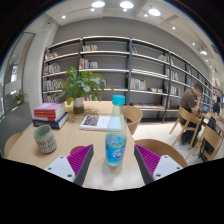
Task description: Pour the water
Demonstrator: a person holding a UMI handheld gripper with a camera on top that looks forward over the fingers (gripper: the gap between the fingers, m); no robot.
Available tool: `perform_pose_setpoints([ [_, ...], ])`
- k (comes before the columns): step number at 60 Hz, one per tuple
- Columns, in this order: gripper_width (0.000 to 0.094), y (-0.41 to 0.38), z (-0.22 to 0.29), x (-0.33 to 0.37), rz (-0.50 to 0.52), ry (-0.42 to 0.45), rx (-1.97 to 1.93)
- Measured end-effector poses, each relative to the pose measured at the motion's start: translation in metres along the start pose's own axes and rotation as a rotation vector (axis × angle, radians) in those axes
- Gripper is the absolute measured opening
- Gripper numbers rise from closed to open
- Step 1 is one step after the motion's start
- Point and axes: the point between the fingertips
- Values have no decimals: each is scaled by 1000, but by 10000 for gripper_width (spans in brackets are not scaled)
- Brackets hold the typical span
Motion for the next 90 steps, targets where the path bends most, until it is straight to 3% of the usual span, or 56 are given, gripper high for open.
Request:
perform_pose_setpoints([
  [14,809,9,17,-80,16,60,36],
  [18,736,4,17,-95,29,62,28],
  [22,568,4,20,-105,31,79,4],
  [28,531,-1,23,-109,36,118,-1],
  [39,355,-2,29,-110,10,184,16],
  [59,347,-24,53,-110,-118,109,458],
  [72,349,-92,85,-104,-99,94,1014],
  [90,349,-147,87,-106,-115,52,1718],
])
Point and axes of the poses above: the point between the fingertips, and its own axes, seen from behind it with the camera up: y to the right, z up, x backward, against the way the camera looks
